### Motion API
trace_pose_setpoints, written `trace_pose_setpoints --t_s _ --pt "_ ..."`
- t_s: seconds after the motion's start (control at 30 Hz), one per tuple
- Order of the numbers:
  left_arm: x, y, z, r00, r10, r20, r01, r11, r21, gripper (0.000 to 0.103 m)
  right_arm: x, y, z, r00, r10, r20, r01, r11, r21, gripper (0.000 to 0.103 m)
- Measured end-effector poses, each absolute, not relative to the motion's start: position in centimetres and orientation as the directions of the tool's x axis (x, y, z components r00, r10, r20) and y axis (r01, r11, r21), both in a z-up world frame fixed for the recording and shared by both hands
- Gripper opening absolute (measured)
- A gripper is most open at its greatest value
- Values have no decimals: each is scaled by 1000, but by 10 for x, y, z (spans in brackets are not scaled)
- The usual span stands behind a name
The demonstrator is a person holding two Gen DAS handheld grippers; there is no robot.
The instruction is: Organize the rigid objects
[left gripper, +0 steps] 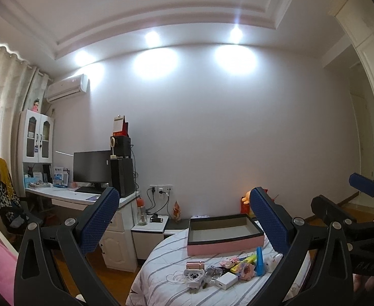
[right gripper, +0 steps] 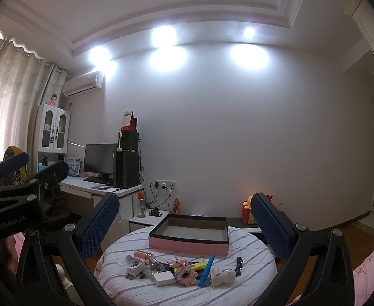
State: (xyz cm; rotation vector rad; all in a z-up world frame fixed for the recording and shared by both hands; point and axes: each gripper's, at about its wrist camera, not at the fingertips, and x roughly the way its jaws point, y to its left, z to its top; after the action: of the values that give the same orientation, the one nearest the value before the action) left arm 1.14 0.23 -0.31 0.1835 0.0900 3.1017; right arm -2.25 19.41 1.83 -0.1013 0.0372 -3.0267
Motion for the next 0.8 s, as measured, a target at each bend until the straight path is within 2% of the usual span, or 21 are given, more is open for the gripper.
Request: trace_pose_setpoints --t_s 0.8 --pt "9 6 -8 -995 36 93 -29 -996 79 103 -29 197 17 -992 -116 42 114 -993 -32 103"
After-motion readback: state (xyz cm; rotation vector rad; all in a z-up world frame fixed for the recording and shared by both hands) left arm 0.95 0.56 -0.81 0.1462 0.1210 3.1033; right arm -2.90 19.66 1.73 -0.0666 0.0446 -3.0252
